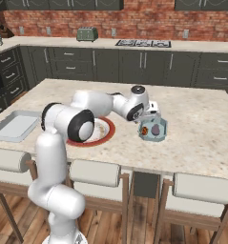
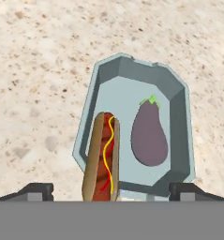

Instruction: Place one cooked food and one vegetable from the large plate to each tupperware container.

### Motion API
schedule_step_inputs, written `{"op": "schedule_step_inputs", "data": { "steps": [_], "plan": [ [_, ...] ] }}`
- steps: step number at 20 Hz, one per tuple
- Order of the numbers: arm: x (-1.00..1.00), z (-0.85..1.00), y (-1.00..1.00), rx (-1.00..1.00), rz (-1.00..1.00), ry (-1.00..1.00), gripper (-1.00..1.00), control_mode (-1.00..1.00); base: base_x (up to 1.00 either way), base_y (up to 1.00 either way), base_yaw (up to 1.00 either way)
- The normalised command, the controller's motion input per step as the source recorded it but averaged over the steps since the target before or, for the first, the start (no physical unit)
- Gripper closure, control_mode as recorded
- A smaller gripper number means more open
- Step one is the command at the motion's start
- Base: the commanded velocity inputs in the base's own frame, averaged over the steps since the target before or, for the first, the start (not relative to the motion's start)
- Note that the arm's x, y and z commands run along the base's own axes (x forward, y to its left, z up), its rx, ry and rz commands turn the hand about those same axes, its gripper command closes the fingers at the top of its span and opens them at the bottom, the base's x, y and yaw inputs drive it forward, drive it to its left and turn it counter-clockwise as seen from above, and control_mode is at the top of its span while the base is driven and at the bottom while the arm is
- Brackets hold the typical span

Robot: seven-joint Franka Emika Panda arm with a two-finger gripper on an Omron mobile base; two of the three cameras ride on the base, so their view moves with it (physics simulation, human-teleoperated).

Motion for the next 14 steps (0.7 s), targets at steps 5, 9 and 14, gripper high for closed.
{"op": "schedule_step_inputs", "data": {
  "steps": [5,9,14],
  "plan": [
    [-0.93,0.44,0.91,0.06,-0.03,0.0,-1.0,-1.0,0.0,0.0,0.0],
    [-0.61,0.65,1.0,0.0,0.0,0.02,-1.0,-1.0,0.0,0.0,0.0],
    [-0.39,0.32,1.0,0.02,0.03,0.16,-1.0,-1.0,0.0,0.0,0.0]
  ]
}}
